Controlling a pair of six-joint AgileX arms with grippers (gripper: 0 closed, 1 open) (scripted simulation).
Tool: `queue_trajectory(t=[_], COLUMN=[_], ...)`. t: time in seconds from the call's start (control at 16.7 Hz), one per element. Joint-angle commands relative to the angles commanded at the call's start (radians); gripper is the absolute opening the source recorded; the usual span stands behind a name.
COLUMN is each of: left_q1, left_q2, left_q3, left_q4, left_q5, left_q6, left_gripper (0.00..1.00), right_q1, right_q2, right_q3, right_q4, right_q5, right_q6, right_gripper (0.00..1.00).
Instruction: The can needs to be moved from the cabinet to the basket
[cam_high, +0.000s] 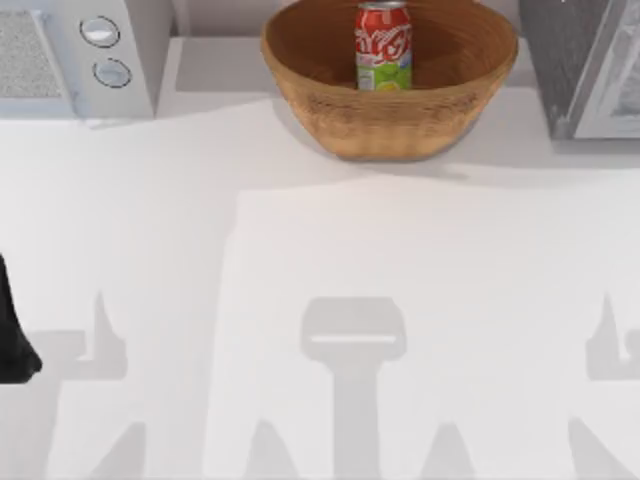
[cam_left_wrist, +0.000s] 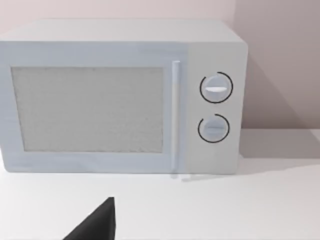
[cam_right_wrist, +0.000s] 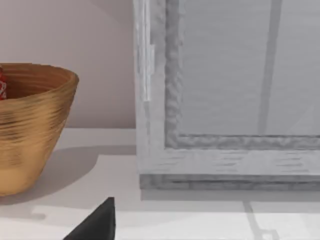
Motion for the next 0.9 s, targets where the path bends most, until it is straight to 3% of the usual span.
queue_trajectory(t=[0.54,0.9], left_q1=[0.000,0.000], left_q2=[0.000,0.000], left_q3=[0.000,0.000], left_q4=[0.000,0.000], left_q5=[0.000,0.000], left_q6=[0.000,0.000], left_gripper=[1.00,1.00], right_q1=[-0.032,-0.283], right_q2=[0.029,0.374], right_q3=[0.009,0.101], right_q4=[0.033,0.327], right_q5=[-0.029,-0.271], right_q6=[0.002,0.009], right_gripper=[1.00,1.00])
